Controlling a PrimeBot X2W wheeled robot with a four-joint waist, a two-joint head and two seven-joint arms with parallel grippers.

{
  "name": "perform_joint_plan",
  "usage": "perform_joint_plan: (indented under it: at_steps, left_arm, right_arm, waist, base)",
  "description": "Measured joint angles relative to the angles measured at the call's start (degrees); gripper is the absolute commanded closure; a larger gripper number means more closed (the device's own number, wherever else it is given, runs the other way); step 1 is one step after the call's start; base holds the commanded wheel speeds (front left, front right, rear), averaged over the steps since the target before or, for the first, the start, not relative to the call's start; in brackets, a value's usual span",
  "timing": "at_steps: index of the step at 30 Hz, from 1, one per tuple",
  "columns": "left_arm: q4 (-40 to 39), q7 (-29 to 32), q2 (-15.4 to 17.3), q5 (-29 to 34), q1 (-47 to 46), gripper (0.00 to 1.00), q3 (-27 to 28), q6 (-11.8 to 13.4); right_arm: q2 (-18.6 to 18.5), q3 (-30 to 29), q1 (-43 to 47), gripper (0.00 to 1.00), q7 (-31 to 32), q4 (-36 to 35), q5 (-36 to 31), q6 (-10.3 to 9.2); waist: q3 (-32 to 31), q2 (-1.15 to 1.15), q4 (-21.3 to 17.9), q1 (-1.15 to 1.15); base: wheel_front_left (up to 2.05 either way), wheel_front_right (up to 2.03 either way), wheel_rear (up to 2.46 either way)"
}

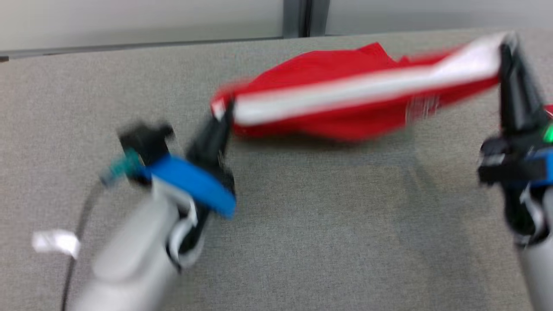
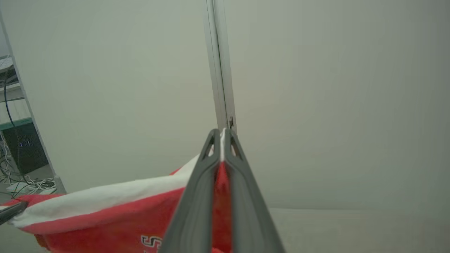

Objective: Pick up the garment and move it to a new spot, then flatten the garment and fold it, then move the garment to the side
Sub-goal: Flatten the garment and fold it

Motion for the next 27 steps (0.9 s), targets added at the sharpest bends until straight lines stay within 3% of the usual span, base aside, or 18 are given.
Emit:
perform_joint_plan:
  at_steps: [3, 13, 20, 27]
  left_arm:
    - [0.64, 0.01, -0.68, -0.62, 8.95, 1.0, -1.3, -0.19]
    - [-0.6, 0.0, -3.45, -1.32, 28.74, 1.0, 2.02, -0.2]
    - [-2.13, 0.0, -2.55, -1.46, 35.17, 1.0, 1.53, -0.23]
    - [-4.83, 0.0, -1.23, -1.86, 37.37, 1.0, 0.79, -0.24]
  right_arm:
    - [1.66, 0.07, 7.51, 1.0, 0.0, -0.09, -0.03, 0.0]
    - [6.53, -1.51, 23.9, 1.0, 0.0, -0.35, 0.35, 0.0]
    - [8.08, -3.41, 32.69, 1.0, 0.01, -2.05, 0.6, 0.0]
    - [8.5, -5.48, 36.13, 1.0, 0.01, -4.5, 1.35, 0.01]
  waist:
    - [-1.66, 0.0, -0.2, -0.01]
    - [-9.5, 0.0, -0.03, -0.02]
    - [-13.65, 0.0, 0.73, -0.02]
    - [-13.72, 0.0, 0.97, -0.02]
  base:
    - [0.0, 0.0, 0.0]
    - [0.0, 0.0, 0.0]
    - [0.0, 0.0, 0.0]
    - [0.0, 0.0, 0.0]
